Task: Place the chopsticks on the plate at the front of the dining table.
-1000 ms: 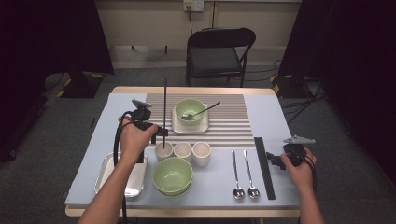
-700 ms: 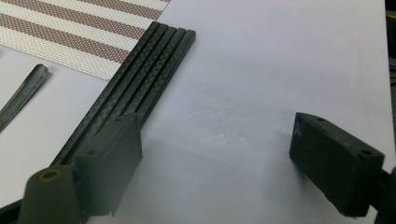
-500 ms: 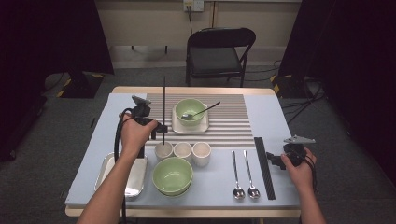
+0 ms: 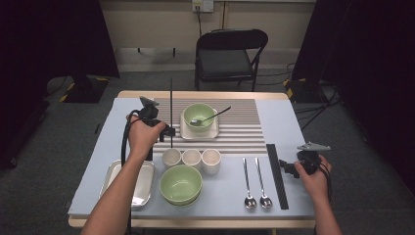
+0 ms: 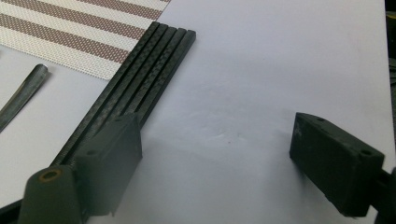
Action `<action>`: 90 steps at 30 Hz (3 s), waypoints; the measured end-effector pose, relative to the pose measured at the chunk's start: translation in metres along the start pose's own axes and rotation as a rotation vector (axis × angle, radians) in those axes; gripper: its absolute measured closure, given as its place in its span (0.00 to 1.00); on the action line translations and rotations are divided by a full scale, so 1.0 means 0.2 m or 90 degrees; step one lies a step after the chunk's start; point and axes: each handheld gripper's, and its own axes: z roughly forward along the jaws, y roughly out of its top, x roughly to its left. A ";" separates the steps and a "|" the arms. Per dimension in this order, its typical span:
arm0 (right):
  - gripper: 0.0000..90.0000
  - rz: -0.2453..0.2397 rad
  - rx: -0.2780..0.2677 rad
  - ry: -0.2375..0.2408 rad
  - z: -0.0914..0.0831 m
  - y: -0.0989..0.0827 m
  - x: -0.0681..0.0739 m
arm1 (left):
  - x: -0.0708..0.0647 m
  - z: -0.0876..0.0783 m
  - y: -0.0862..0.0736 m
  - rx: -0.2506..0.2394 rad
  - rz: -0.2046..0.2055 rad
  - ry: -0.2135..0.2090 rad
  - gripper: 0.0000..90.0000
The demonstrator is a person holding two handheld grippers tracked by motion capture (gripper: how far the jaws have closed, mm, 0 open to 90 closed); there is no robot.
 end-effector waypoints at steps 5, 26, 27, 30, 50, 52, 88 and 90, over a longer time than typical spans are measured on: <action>0.17 0.000 0.000 0.000 0.00 0.00 0.00 | 0.01 0.00 0.01 0.001 -0.007 0.004 0.96; 0.17 0.003 0.001 0.001 0.00 0.00 0.00 | 0.03 0.02 0.08 -0.004 -0.029 0.012 0.96; 0.17 0.002 0.001 0.002 0.00 0.00 0.00 | 0.03 0.02 0.08 -0.003 -0.027 0.013 0.96; 0.17 0.002 0.000 0.003 0.00 0.00 0.00 | 0.03 0.03 0.09 -0.007 -0.032 0.016 0.96; 0.17 0.002 0.000 0.003 0.00 0.00 0.00 | 0.04 0.09 0.11 0.008 -0.038 0.015 0.96; 0.17 0.001 -0.001 0.004 0.00 0.00 0.00 | 0.04 0.10 0.12 0.005 -0.043 0.014 0.96; 0.17 0.002 0.000 0.002 0.00 0.00 0.00 | 0.07 0.18 0.14 0.004 -0.055 0.033 0.96; 0.17 0.003 0.001 0.002 0.00 0.00 0.00 | 0.07 0.19 0.14 0.007 -0.055 0.032 0.96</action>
